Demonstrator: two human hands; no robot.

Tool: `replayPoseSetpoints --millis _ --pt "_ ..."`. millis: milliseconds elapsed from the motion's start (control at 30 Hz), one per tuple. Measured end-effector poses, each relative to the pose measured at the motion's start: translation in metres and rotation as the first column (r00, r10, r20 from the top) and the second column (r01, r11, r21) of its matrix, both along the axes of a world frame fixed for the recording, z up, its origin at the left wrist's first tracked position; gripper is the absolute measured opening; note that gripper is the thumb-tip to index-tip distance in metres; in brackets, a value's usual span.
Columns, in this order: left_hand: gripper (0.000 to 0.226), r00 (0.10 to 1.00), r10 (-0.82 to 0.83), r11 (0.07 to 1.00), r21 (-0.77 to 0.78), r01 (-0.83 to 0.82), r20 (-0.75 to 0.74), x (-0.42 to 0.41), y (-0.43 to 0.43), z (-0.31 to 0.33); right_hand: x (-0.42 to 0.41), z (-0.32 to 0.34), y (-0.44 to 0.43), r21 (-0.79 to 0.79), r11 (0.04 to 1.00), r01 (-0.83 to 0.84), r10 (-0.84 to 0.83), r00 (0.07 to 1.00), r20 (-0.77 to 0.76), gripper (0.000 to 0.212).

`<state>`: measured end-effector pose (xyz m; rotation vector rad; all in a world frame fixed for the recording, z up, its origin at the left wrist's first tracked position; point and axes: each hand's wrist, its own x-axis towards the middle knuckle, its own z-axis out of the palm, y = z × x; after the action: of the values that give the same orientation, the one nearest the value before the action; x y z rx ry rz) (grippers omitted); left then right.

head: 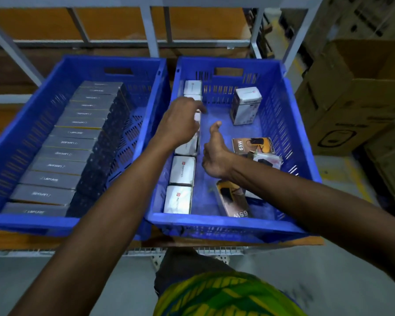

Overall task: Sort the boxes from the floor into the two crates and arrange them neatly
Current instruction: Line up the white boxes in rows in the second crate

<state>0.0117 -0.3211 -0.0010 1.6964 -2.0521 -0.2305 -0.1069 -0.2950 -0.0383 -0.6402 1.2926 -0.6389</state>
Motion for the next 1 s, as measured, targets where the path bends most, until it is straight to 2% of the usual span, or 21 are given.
replayPoseSetpoints --millis 67,167,200,300,367,467,533,567,600,667,733,800,833,867,900,933,967,1000 --pt "0.058 0.968 0.115 0.991 -0.036 -0.126 -0.221 0.005 0.001 0.001 -0.002 -0.003 -0.016 -0.024 0.999 0.043 -0.044 0.999 -0.016 0.088" --pt "0.059 0.903 0.203 0.979 0.079 -0.187 -0.379 0.009 0.002 0.005 -0.003 -0.001 -0.035 -0.019 0.99 0.141 -0.142 0.989 -0.043 0.088" --pt "0.059 0.89 0.207 0.978 0.098 -0.183 -0.406 0.01 0.002 0.005 0.0 -0.004 -0.039 -0.04 0.992 0.122 -0.123 0.992 -0.007 0.088" --pt "0.06 0.865 0.213 0.977 0.102 -0.187 -0.454 0.012 0.0 0.004 0.011 -0.023 -0.043 -0.219 0.972 -0.084 0.111 0.987 0.116 0.081" --pt "0.061 0.844 0.214 0.977 0.112 -0.183 -0.492 0.014 0.0 0.003 0.011 -0.02 -0.042 -0.245 0.961 -0.127 0.155 0.983 0.097 0.08" --pt "0.063 0.801 0.209 0.978 0.133 -0.162 -0.561 0.015 0.0 0.002 0.006 -0.015 -0.058 -0.206 0.978 0.04 -0.034 0.999 0.032 0.08" --pt "0.064 0.785 0.213 0.977 0.147 -0.157 -0.582 0.015 0.0 0.003 0.01 -0.022 -0.081 -0.161 0.971 0.179 -0.185 0.982 -0.028 0.093" --pt "0.064 0.783 0.216 0.976 0.147 -0.159 -0.583 0.014 0.001 0.003 0.013 -0.022 -0.087 -0.138 0.971 0.196 -0.202 0.979 -0.028 0.099" --pt "0.064 0.783 0.213 0.977 0.14 -0.162 -0.584 0.014 0.001 0.004 0.017 -0.028 -0.096 -0.136 0.979 0.154 -0.155 0.988 0.003 0.102" --pt "0.063 0.781 0.213 0.977 0.126 -0.172 -0.587 0.012 0.001 0.003 0.027 -0.041 -0.105 -0.177 0.984 -0.033 0.051 0.994 0.101 0.106" --pt "0.061 0.798 0.223 0.975 0.125 -0.185 -0.56 0.011 0.002 0.002 0.027 -0.048 -0.111 -0.248 0.951 -0.185 0.197 0.98 0.024 0.115" --pt "0.058 0.826 0.227 0.974 0.122 -0.192 -0.516 0.01 0.002 0.002 0.014 -0.048 -0.123 -0.351 0.892 -0.283 0.233 0.956 -0.179 0.105" --pt "0.058 0.831 0.23 0.973 0.125 -0.193 -0.507 0.009 0.002 0.002 0.005 -0.035 -0.123 -0.426 0.826 -0.369 0.218 0.906 -0.362 0.092" --pt "0.059 0.828 0.235 0.972 0.13 -0.195 -0.509 0.01 0.003 0.003 -0.008 -0.021 -0.128 -0.474 0.722 -0.504 0.185 0.8 -0.571 0.078" --pt "0.059 0.817 0.242 0.97 0.139 -0.198 -0.524 0.01 0.003 0.004 -0.026 -0.008 -0.134 -0.444 0.61 -0.656 0.117 0.629 -0.769 0.069" --pt "0.06 0.801 0.249 0.968 0.151 -0.199 -0.544 0.011 0.004 0.005 -0.045 -0.003 -0.142 -0.358 0.507 -0.784 -0.017 0.406 -0.914 0.063" --pt "0.06 0.784 0.256 0.967 0.165 -0.196 -0.566 0.012 0.005 0.007 -0.062 0.004 -0.146 -0.241 0.44 -0.865 -0.176 0.18 -0.968 0.061" --pt "0.06 0.769 0.261 0.965 0.177 -0.193 -0.583 0.012 0.007 0.008 -0.078 0.009 -0.149 -0.14 0.429 -0.892 -0.296 0.007 -0.955 0.061"
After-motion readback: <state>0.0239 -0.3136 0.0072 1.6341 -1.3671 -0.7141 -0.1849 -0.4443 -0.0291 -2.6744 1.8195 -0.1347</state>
